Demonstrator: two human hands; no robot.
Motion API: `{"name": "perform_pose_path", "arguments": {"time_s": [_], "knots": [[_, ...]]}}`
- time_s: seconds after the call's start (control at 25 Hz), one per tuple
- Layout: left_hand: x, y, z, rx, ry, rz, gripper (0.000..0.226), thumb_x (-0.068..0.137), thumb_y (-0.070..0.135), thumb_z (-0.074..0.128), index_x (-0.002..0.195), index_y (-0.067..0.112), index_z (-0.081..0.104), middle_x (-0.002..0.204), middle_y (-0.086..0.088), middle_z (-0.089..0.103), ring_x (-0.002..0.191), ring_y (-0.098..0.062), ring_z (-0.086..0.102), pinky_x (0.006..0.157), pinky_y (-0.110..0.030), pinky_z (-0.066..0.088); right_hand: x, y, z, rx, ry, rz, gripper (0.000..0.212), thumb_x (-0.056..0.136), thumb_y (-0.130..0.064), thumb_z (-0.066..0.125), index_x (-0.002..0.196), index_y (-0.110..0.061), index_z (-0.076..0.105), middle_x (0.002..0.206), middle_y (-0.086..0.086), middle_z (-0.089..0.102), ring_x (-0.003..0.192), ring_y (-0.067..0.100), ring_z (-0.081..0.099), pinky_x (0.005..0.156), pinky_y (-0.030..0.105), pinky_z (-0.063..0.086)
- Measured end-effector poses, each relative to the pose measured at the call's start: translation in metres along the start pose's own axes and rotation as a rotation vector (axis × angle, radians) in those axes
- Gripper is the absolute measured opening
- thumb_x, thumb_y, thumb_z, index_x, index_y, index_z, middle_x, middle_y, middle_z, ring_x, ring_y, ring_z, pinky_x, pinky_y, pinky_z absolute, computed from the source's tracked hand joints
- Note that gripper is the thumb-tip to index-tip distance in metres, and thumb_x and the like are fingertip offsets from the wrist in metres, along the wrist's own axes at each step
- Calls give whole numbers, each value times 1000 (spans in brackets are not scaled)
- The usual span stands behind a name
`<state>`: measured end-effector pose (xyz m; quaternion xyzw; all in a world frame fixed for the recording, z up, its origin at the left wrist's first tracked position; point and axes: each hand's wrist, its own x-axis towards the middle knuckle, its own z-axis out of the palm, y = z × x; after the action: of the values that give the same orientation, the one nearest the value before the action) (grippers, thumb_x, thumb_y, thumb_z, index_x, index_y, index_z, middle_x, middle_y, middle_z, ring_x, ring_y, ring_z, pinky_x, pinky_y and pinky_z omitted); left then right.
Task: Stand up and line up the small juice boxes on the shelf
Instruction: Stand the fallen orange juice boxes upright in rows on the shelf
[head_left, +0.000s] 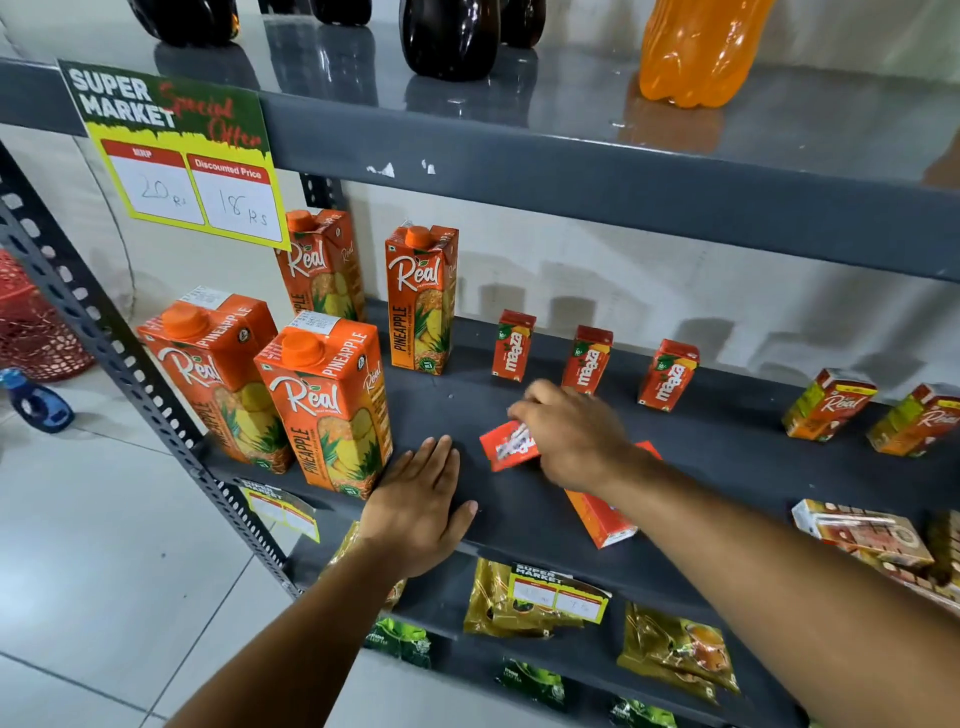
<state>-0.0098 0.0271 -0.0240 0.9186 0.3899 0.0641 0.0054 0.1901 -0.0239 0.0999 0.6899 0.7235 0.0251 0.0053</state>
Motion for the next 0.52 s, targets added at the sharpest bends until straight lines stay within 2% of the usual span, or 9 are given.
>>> {"name": "perform_pose_path", "arguments": {"time_s": [0.12,0.2,0.28,0.4,0.52], "knots": [[-2,2,0,-8,-1,-3,73,95,55,27,142,1,39,153,-16,36,141,-31,32,114,-45,24,12,4,-6,-338,86,-420,32,84,-10,63,115,-21,63,122,10,59,102,33,57,71,42,47],[-1,2,0,-10,11,-8,75,94,57,25,145,2,34,155,-16,31,144,-30,27,116,-43,19,18,5,-9,-423,73,-582,41,81,-8,69,119,-21,61,123,11,62,100,32,60,67,41,48],[-1,2,0,-6,23,-21,78,93,58,25,145,1,33,155,-16,30,144,-30,25,116,-43,17,23,7,-13,-435,66,-643,49,82,-6,68,127,-19,55,128,9,61,106,32,60,70,41,50],[0,2,1,-10,36,-27,79,92,59,24,146,2,32,156,-16,29,145,-30,24,117,-42,18,26,13,-21,-403,38,-626,56,84,-2,65,135,-18,48,141,7,51,121,30,51,82,43,49],[0,1,3,-12,45,-27,79,92,59,23,147,3,30,157,-14,26,146,-28,21,117,-41,16,28,17,-32,-395,-2,-647,62,81,0,66,137,-19,47,144,5,48,125,28,46,89,43,47]]}}
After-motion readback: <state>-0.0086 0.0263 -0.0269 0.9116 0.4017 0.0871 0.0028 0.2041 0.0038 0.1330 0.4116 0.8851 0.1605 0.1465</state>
